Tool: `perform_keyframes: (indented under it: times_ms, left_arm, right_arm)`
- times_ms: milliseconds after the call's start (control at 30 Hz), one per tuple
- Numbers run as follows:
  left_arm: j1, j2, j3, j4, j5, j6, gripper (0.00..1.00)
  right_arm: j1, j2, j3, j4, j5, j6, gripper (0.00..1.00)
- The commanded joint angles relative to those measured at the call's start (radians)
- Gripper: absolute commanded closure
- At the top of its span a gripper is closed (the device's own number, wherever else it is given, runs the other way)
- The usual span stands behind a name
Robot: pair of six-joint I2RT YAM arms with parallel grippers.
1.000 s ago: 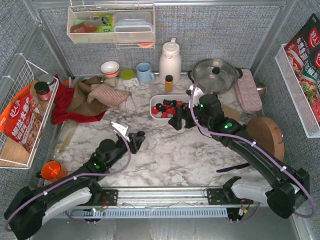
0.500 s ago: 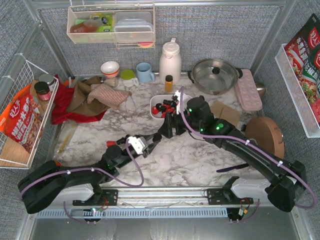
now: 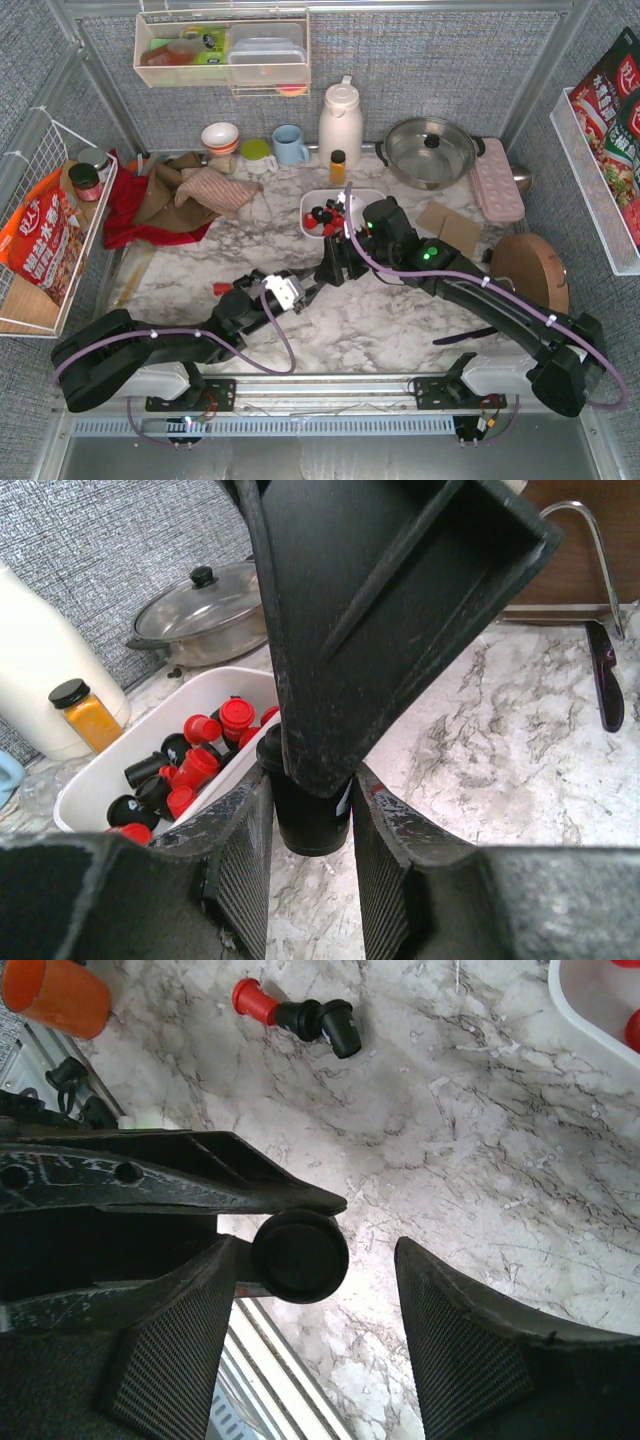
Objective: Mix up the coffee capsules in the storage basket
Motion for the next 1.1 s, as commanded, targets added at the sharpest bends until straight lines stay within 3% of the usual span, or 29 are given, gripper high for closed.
perform_keyframes:
  times_ms: [0,267,567,900,1067]
  left_arm:
    - [-0.009,0.011,0.014,0.054,-0.005,0.008,0.65]
    - [-0.021,0.040,0.033,0.063,-0.004,0.017,0.65]
    - [-0.023,0.054,0.032,0.075,-0.023,0.015,0.58]
    - [-0.024,0.042,0.012,0.072,-0.051,-0.001,0.34]
    - [-0.024,0.024,-0.012,0.072,-0.069,-0.023,0.08]
  right_arm:
    - [0.005,0.012,0.004,-0.015,-0.011,-0.019,0.33]
    - [0.013,0.034,0.007,-0.008,-0.022,-0.016,0.39]
    - [0.015,0.037,0.000,-0.009,-0.020,-0.006,0.64]
    - [0.014,0.020,-0.017,-0.004,0.041,0.001,0.72]
    - [0.013,0.009,-0.018,-0.008,0.090,-0.008,0.73]
